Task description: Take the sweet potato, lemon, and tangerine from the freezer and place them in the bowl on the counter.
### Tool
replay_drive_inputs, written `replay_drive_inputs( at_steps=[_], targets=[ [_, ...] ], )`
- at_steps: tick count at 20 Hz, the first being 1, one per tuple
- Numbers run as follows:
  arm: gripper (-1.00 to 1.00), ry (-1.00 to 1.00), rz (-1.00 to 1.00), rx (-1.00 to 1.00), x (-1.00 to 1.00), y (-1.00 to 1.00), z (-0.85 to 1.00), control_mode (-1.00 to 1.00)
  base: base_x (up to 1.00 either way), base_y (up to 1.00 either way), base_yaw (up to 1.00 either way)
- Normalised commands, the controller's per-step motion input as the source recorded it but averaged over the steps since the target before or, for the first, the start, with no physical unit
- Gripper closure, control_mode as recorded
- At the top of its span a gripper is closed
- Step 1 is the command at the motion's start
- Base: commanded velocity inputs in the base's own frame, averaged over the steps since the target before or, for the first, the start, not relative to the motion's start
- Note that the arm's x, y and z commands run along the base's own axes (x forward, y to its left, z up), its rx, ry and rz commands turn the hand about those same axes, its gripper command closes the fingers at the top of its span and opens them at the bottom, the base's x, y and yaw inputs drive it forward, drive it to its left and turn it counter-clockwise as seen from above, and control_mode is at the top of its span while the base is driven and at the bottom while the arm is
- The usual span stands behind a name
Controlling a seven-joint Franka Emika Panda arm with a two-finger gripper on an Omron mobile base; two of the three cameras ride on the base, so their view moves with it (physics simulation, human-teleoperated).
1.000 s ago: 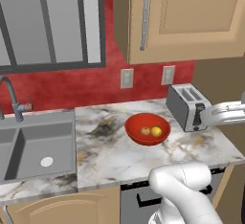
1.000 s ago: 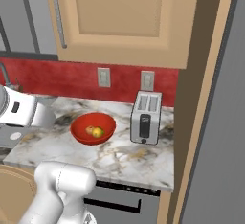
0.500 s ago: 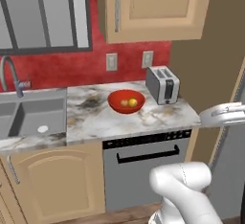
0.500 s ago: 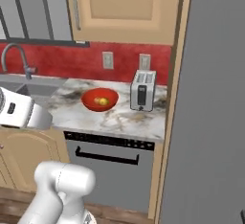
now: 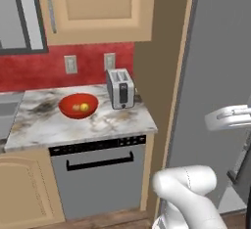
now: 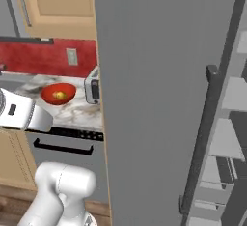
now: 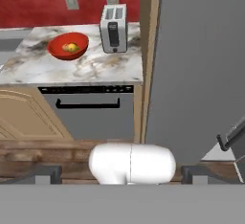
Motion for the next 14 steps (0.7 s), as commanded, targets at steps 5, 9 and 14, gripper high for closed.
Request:
replay_drive_inputs(
  at_steps=[5, 9, 14],
  targets=[
    [-1.00, 0.00, 0.00, 0.00, 0.00, 0.00, 0.00, 1.00, -0.03, -1.00, 0.00],
    [-1.00, 0.00, 0.00, 0.00, 0.00, 0.00, 0.00, 1.00, 0.00, -0.95, 0.00],
    [-1.00, 0.00, 0.00, 0.00, 0.00, 0.00, 0.00, 1.00, 0.05, -0.70, 0.00]
  ],
)
